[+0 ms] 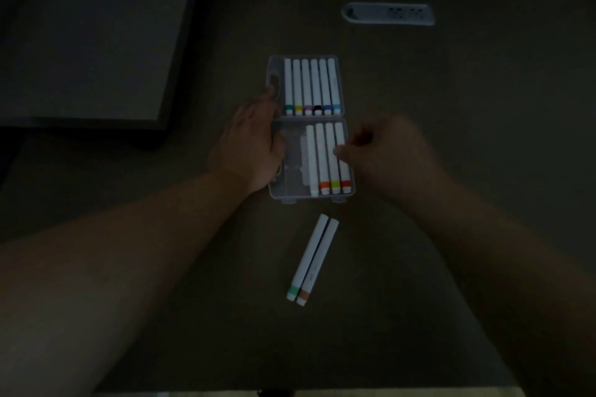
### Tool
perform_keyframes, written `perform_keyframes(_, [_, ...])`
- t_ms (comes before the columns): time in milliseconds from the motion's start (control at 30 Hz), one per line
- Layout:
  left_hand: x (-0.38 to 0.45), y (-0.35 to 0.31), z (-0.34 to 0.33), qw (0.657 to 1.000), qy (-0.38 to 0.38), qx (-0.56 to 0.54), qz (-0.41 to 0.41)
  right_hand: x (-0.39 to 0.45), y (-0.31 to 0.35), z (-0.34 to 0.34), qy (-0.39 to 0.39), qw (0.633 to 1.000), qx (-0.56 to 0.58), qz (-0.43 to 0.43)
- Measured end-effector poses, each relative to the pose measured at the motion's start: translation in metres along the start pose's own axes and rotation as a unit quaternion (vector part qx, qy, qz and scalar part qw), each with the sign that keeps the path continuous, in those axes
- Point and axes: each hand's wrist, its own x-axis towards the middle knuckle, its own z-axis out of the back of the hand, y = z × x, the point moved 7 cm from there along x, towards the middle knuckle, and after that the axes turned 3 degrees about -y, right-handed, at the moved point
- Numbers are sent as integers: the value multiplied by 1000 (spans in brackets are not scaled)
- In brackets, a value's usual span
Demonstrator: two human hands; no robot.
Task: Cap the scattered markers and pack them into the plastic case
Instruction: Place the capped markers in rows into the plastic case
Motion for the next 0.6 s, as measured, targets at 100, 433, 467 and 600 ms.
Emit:
perform_keyframes(100, [0, -2, 1, 1000, -1, 9, -3, -42, -15, -22, 44, 998, 27, -22])
perform_keyframes(433, [0, 4, -3, 1000, -6, 27, 9, -89, -44, -83, 115, 992, 11, -56])
perform_keyframes(467, [0, 3, -3, 999, -9, 28, 13, -87, -44, -81, 105, 993, 8, -48])
perform_keyframes(600, [-2, -1, -2, 999, -13, 28, 11, -81, -41, -77, 81, 995, -22, -47])
